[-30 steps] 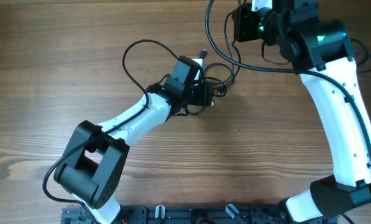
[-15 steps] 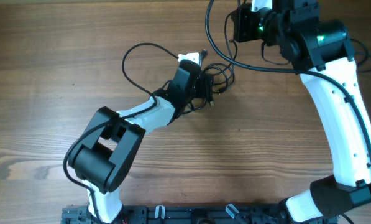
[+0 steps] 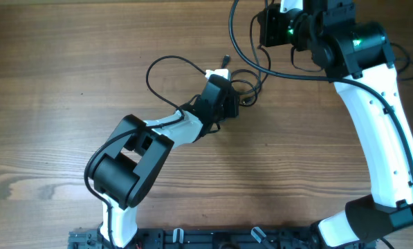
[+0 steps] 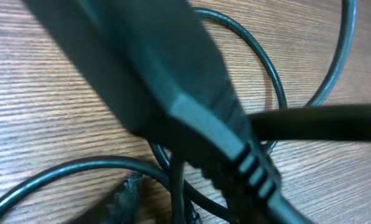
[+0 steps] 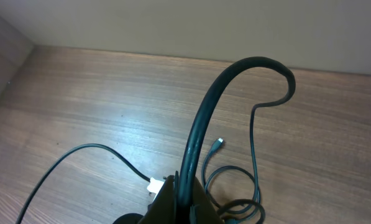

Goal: Untangle cables

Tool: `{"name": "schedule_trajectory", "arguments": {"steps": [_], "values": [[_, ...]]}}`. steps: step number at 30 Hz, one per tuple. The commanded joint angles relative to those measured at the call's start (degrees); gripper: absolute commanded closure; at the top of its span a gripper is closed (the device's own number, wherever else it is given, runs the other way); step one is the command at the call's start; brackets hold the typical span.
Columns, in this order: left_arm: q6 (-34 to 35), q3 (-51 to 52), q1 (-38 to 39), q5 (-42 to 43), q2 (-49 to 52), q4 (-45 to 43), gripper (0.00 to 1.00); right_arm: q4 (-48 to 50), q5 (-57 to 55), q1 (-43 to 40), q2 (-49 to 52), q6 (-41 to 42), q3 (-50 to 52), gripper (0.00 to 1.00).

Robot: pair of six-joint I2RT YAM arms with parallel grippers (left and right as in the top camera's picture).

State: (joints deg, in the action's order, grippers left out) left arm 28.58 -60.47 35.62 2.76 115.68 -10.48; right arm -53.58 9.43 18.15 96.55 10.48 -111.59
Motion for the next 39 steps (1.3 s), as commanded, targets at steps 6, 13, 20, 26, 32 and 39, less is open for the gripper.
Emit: {"name": "schedule_trajectory", "arguments": {"steps": [6, 13, 20, 26, 32, 39], "values": [[0.42, 0.24, -2.12, -1.57, 0.11, 2.64, 0.96, -0.04, 1.14, -0.24, 1.01, 1.44, -0.28, 0.96], [0.15, 0.24, -13.42, -1.11, -21.0, 29.77, 0.96, -0.79, 1.16, -4.42, 1.01, 7.32, -0.28, 0.96], [-4.37, 0.24, -27.43, -1.38, -35.45, 43.43, 0.96, -5.05, 2.25, -12.92, 1.03, 8.76, -0.28, 0.96], [-4.35, 0.24, -32.13, -1.16, -35.43, 45.16, 0.96, -3.74, 14.43, -15.23, 0.72, -3.21, -0.33, 0.96], [0.39, 0.24, -37.9, -8.9, -35.36, 45.94, 0.96, -10.49, -9.79, -18.67, 0.92, 11.04, -0.31, 0.96], [0.09, 0.24, -55.45, -9.88, -35.32, 45.97, 0.96, -10.19, 3.28, -30.82, 0.92, 5.55, -0.31, 0.96]]}}
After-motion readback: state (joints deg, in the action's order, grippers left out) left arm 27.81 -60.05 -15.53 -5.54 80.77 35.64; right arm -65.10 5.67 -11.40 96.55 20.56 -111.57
